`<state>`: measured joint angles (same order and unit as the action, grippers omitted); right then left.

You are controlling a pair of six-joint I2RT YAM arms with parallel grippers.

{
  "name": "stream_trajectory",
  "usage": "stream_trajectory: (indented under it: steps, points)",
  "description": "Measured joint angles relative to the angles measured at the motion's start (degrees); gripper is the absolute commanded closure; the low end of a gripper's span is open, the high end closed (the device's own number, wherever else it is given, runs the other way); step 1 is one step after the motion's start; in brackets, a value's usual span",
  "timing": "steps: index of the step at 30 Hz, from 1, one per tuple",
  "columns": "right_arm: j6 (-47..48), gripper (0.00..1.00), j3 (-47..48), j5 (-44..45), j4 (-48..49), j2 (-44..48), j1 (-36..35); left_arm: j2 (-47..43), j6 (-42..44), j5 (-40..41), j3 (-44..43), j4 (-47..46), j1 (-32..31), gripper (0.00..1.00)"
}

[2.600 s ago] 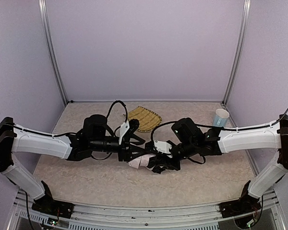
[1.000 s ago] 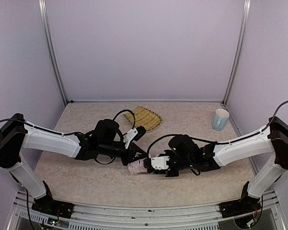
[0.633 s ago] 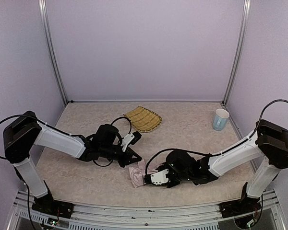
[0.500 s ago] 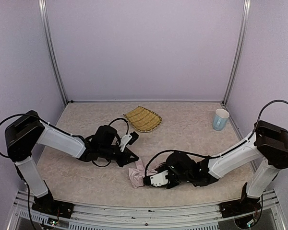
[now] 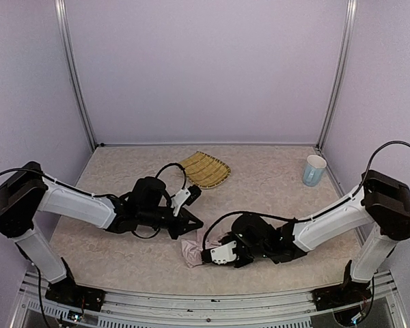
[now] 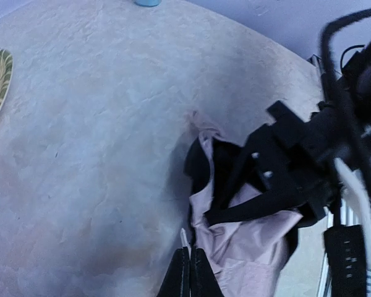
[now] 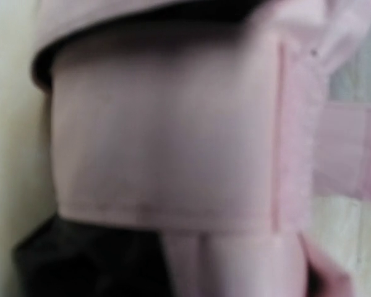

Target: Put away the umbrella

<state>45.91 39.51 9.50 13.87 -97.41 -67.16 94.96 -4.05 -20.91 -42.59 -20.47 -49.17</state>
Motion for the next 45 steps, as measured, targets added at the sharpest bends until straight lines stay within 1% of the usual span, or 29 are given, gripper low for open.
stream_trajectory:
  steps: [4, 5, 8, 11, 17, 21, 28, 32, 35, 45]
  points:
    - [-3.58, 1.0, 3.67, -5.16, -5.42, 0.0, 2.34, -4.07, 1.16, 0.17, -0.02, 2.19, -2.93, 1.0]
    - [-5.33, 1.0, 5.09, -8.35, -7.43, 0.0, 3.63, -4.63, 1.29, 0.22, -0.02, 2.58, -3.13, 1.0]
    - [-7.89, 1.0, 6.4, -12.5, -9.68, 0.0, 6.01, -5.25, 1.03, 0.22, 0.39, 2.08, -3.15, 1.0]
    - [-10.86, 1.0, 7.39, -17.81, -12.48, 0.0, 8.5, -5.53, -0.09, -0.04, 2.56, -1.03, -3.15, 1.0]
    - [-14.51, 1.0, 8.72, -25.73, -15.5, -0.9, 11.39, -5.53, -3.5, -1.86, 6.64, -7.91, -3.72, 1.0]
    - [-15.72, 1.0, 10.4, -29.35, -17.0, -2.19, 12.59, -5.53, -4.33, -2.23, 7.43, -10.4, -4.9, 1.0]
    - [-17.33, 1.0, 15.45, -32.94, -22.01, -6.05, 13.64, -2.47, -3.32, -2.34, 6.21, -9.73, -5.66, 1.0]
    - [-20.17, 1.0, 16.98, -36.65, -23.8, -7.08, 15.87, -2.32, -0.83, -2.29, 5.88, -9.55, -5.77, 1.0]
    - [-21.33, 1.0, 17.4, -37.77, -24.57, -7.3, 16.35, -2.21, 2.36, -2.21, 5.29, -8.39, -5.86, 1.0]
    - [-23.28, 1.0, 18.71, -36.83, -26.95, -7.98, 16.63, -0.7, 15.78, -3.76, 0.83, 0.98, -6.12, 1.0]
